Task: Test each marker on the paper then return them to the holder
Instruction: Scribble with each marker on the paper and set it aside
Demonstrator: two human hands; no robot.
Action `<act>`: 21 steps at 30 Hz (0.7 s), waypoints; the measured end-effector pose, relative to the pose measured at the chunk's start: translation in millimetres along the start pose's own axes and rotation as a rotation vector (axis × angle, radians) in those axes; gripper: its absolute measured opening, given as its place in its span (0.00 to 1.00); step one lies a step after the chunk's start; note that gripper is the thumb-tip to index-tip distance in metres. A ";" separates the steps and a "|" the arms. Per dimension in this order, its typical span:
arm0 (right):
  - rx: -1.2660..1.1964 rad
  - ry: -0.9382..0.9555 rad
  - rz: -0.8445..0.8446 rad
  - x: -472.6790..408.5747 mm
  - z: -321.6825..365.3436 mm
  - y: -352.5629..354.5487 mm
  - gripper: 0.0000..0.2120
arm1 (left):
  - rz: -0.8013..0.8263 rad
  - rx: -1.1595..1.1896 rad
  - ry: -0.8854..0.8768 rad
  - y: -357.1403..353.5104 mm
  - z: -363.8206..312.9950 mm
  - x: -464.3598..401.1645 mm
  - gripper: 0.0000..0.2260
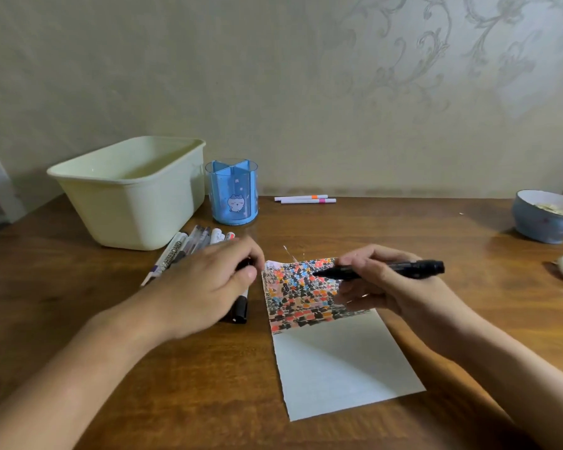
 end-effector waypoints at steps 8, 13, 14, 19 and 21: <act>0.285 0.056 -0.061 0.4 -5.3 -5.7 0.03 | 0.227 -0.499 -0.003 -36.4 -0.1 5.6 0.36; 0.356 0.101 -0.015 4.7 -9.7 -23.5 0.02 | 0.175 -0.498 -0.050 -42.4 -10.4 7.7 0.39; 0.391 0.113 -0.006 5.2 -10.8 -26.3 0.02 | 0.175 -0.499 -0.050 -44.1 -11.8 7.8 0.39; 0.493 0.146 -0.011 7.7 -12.5 -32.7 0.02 | 0.199 -0.499 -0.051 -48.4 -12.6 9.1 0.39; 0.517 0.158 -0.016 8.3 -11.7 -35.0 0.03 | 0.209 -0.495 -0.048 -48.7 -11.9 8.9 0.39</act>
Point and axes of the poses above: each hand's wrist, its own x-axis away from the middle knuckle, its own y-axis out of the back of the hand, z = x × y, the point moved 6 cm from there along -x, towards the middle knuckle, and after that the axes turned 7 degrees about x, right-handed, at the moved point
